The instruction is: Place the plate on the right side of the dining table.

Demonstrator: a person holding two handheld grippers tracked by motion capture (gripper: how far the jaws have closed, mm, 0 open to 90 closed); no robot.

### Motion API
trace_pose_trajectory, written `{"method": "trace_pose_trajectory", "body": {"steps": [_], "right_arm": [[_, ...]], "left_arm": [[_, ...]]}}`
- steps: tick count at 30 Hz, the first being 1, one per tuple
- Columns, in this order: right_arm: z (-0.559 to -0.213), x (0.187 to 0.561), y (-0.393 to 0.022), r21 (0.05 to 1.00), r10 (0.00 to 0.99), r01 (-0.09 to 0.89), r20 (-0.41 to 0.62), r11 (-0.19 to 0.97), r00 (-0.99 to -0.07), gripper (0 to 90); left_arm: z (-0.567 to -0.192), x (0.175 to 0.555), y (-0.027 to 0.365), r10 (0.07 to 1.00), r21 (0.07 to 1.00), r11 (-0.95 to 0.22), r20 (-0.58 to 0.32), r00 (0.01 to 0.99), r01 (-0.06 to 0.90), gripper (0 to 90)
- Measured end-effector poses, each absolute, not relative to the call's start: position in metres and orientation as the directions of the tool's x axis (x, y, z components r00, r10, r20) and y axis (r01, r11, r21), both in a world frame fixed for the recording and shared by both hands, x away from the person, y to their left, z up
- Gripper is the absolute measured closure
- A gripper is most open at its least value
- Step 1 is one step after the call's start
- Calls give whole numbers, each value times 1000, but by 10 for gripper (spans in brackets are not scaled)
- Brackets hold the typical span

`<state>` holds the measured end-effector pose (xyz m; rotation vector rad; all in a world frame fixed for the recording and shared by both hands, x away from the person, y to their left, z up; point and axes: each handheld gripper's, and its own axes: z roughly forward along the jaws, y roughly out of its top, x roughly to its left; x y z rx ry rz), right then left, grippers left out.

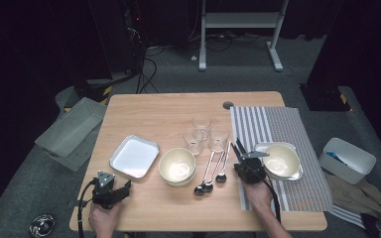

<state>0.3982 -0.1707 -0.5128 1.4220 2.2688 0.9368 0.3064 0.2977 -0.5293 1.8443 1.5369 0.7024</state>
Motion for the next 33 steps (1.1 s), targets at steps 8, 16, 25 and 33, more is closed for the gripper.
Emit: {"method": "trace_pose_trajectory", "body": {"steps": [8, 16, 25, 33], "right_arm": [[-509, 401, -156, 677, 863, 664, 84, 318, -498, 816], [-512, 402, -140, 669, 852, 655, 64, 350, -520, 725], [-511, 404, -129, 666, 845, 640, 26, 384, -534, 693], [-511, 407, -125, 646, 849, 640, -24, 416, -528, 749]], "left_arm": [[-529, 306, 298, 984, 751, -121, 6, 177, 649, 312], [-529, 306, 298, 984, 751, -121, 6, 176, 650, 310], [-529, 306, 298, 984, 750, -121, 6, 176, 650, 310], [-529, 306, 298, 984, 751, -121, 6, 176, 650, 310]]}}
